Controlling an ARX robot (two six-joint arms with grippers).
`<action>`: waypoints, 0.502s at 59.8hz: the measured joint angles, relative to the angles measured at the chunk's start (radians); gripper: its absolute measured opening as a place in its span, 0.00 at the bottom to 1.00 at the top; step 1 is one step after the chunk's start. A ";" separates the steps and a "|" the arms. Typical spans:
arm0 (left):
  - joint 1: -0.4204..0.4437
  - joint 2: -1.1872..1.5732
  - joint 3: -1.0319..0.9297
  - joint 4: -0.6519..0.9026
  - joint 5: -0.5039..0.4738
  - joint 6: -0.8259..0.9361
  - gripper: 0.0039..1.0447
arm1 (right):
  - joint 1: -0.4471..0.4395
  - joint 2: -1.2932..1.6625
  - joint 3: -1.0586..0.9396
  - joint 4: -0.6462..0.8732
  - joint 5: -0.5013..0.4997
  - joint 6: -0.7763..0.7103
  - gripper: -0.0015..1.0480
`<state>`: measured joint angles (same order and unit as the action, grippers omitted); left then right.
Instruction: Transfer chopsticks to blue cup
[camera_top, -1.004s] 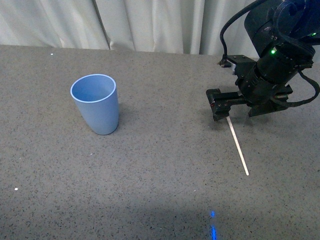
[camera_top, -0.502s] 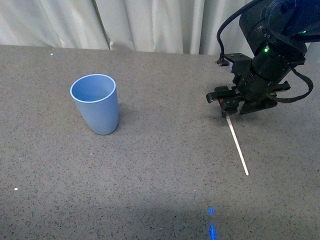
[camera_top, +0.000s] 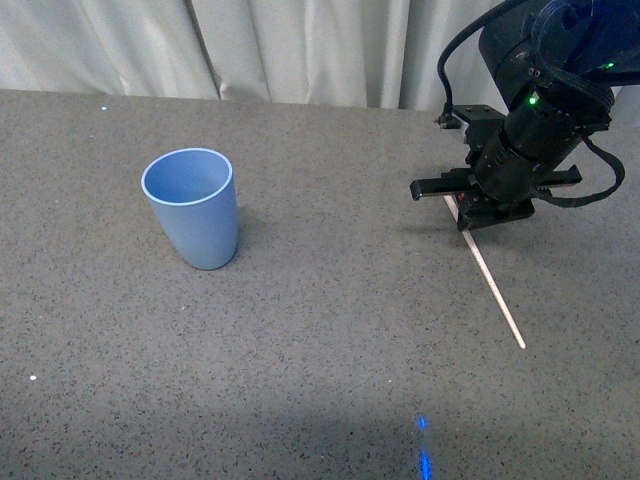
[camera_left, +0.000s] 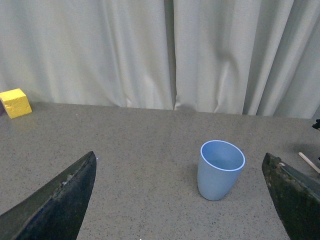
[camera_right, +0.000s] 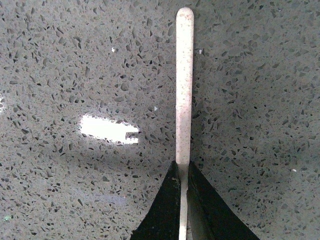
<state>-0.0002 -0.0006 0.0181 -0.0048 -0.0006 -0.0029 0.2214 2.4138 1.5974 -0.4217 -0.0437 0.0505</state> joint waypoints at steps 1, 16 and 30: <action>0.000 0.000 0.000 0.000 0.000 0.000 0.94 | -0.001 -0.005 -0.009 0.012 -0.005 0.002 0.01; 0.000 0.000 0.000 0.000 0.000 0.000 0.94 | 0.002 -0.148 -0.135 0.193 -0.124 0.019 0.01; 0.000 0.000 0.000 0.000 0.000 0.000 0.94 | 0.074 -0.340 -0.207 0.458 -0.238 -0.002 0.01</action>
<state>-0.0002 -0.0006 0.0181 -0.0048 -0.0002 -0.0029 0.2955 2.0735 1.3903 0.0364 -0.2817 0.0483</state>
